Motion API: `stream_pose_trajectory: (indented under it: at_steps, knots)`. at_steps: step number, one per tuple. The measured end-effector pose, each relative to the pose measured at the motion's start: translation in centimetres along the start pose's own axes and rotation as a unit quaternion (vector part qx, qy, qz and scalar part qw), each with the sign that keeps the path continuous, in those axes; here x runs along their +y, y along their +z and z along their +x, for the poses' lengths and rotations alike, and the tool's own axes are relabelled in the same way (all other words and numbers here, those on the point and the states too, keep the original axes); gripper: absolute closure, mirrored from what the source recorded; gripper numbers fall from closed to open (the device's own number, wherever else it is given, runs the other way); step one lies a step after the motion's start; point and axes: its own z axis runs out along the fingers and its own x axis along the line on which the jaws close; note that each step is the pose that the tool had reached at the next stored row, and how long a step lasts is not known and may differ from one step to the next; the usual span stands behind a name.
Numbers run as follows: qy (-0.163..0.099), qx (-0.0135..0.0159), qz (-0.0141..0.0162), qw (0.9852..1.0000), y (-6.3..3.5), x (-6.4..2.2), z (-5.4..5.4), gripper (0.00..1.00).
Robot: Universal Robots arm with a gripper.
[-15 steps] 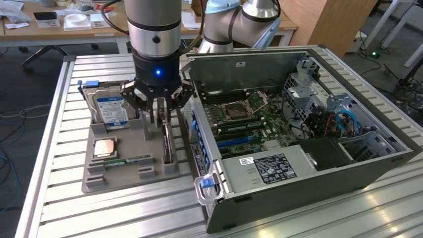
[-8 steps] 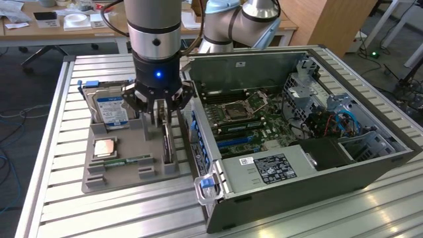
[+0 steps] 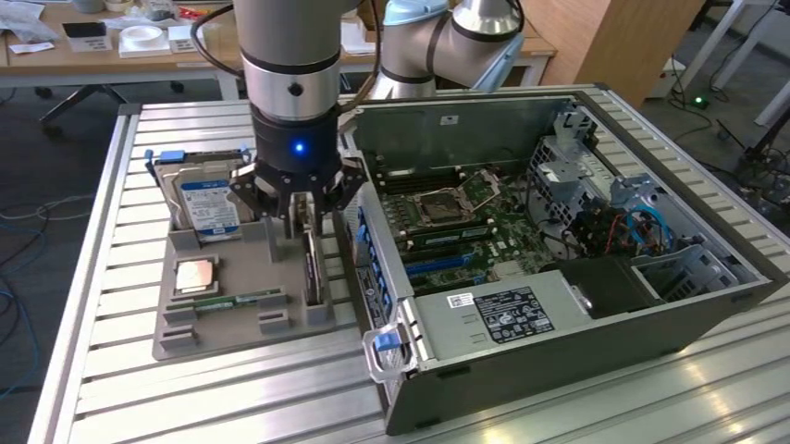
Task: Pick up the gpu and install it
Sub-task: 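Pick up the gpu and move the gpu toward the slot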
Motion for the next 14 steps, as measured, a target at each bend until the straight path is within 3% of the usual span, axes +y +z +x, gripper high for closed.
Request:
stream_pose_trajectory:
  at_steps: [14]
  knots:
    - [0.000, -0.0004, 0.0006, 1.0000, 0.56, -0.03, -0.02, 0.58]
